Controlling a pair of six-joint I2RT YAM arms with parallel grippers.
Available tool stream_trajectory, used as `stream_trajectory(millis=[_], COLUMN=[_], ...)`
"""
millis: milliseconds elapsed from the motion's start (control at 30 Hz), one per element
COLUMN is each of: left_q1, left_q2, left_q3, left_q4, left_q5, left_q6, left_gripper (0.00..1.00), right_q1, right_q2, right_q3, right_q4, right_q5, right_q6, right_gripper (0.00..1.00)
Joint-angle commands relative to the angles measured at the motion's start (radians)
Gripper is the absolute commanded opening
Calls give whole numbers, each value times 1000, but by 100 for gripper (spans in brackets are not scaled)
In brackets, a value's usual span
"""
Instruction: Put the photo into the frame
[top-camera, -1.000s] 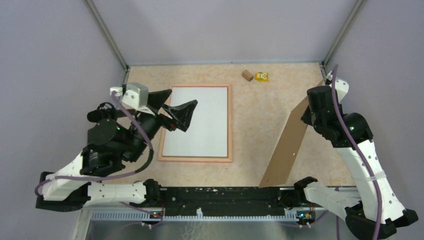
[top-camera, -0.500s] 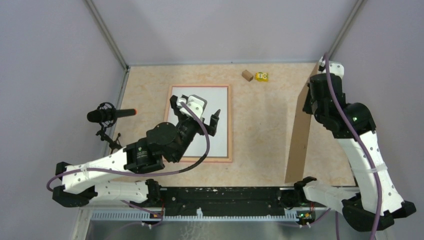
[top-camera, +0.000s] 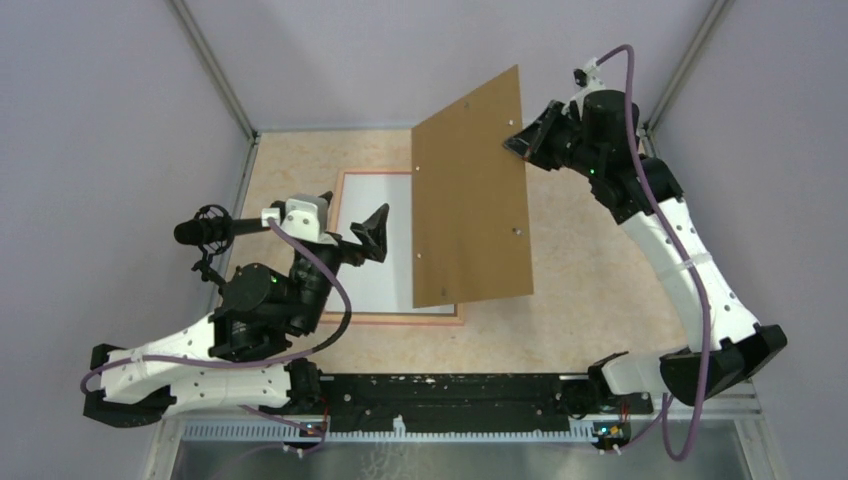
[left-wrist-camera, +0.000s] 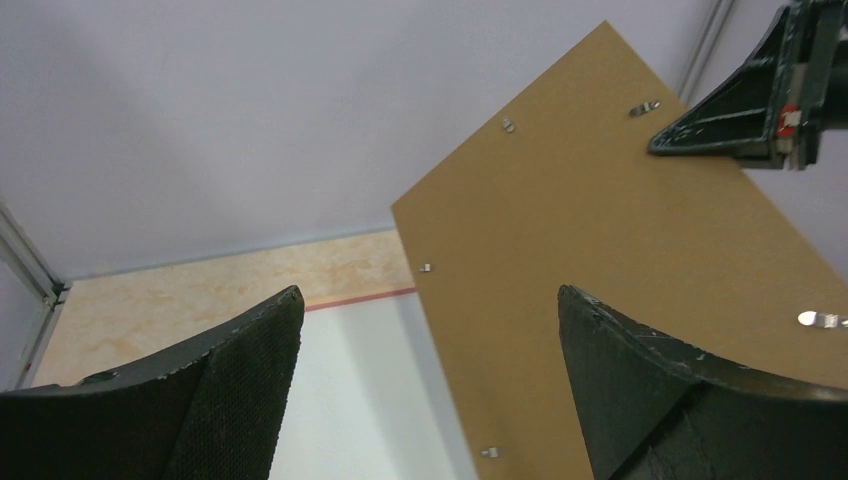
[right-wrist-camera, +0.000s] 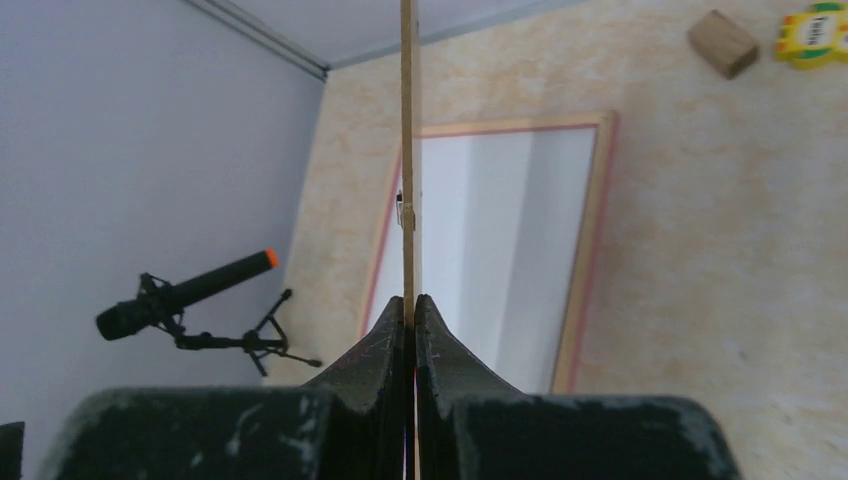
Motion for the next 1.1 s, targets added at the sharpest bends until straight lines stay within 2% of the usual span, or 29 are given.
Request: stream_trajectory(millis=[0,167,433,667,1067], left_q1=[1,0,1,16,109], left_q2=[-25,-16,24,72,214], left_q3=[-19,-34,-22,-31,13], left_q4=[87,117,99,118,22], left_q5=[-37,-42,-11,-3,65], left_q6=[14,44,45,72,-5], left_gripper=[99,99,99,99,99], right_q1=[8,8,8,9,18], right_q2=[26,73,253,401,569], right_q3=[-152,-371,-515,-536,-607], right_q4=[466,796,1139,1315,1524], right_q5=[-179,-183,-232,-280,-291], right_q6=[296,483,611,642,710], right_gripper=[0,0,0,0,0])
